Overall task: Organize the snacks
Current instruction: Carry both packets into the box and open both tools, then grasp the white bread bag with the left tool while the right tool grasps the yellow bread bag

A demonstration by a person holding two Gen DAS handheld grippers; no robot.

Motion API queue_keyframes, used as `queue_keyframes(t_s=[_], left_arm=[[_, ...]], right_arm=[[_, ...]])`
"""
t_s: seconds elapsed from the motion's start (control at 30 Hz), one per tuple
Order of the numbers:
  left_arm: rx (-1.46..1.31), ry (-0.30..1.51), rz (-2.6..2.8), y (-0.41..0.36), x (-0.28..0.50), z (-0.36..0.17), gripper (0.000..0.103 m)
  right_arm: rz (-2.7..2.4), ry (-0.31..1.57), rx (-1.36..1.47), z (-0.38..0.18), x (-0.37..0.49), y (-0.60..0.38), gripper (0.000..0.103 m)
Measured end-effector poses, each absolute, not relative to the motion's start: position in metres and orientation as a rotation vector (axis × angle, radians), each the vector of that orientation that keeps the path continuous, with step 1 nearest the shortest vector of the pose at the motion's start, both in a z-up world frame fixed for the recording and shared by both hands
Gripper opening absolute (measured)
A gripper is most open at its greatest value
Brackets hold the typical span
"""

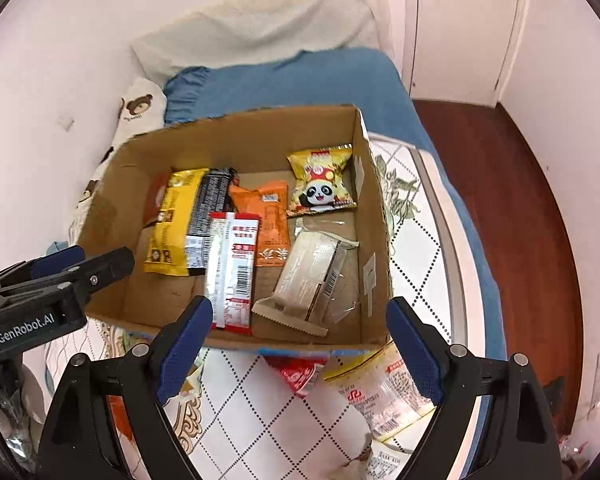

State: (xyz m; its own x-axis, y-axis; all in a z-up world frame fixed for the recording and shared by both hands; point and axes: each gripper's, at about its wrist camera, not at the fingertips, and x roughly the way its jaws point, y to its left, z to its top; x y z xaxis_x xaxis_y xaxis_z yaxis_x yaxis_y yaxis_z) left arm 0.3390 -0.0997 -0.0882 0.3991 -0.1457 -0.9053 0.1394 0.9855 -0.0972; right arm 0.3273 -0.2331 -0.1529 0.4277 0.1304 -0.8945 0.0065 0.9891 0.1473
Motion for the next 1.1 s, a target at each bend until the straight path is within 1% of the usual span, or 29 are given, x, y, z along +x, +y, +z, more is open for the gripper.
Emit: queue_keyframes(t_s=[0.37, 0.7, 0.87, 0.93, 1.1], left_arm=[[0.034, 0.98, -0.173, -0.098, 0.276, -0.044, 0.083], [0.02, 0.919, -0.159, -0.095, 0.247, -0.023, 0.083], [0.015, 1.003, -0.203, -0.11, 0.239, -0.047, 0.083], [0.031, 1.047, -0.221, -0.123, 0.233, -0.063, 0.083], [0.081, 1.182, -0.265, -0.164, 0.222, -0.117, 0.083]], right_arm=[[0.103, 0.974, 0.11, -0.1, 0.268, -0.223, 0.091], [0.125, 0.909, 0.179, -0.075, 0.235, -0.229, 0.091], [0.124, 0.94, 0.262, -0.087, 0.224, -0.252, 0.091], [0.108, 0.968, 0.298, -0.101, 0.219, -0.267, 0.091], [0.052, 1.084, 0.391, -0.158, 0.211, -0.311, 0.09]])
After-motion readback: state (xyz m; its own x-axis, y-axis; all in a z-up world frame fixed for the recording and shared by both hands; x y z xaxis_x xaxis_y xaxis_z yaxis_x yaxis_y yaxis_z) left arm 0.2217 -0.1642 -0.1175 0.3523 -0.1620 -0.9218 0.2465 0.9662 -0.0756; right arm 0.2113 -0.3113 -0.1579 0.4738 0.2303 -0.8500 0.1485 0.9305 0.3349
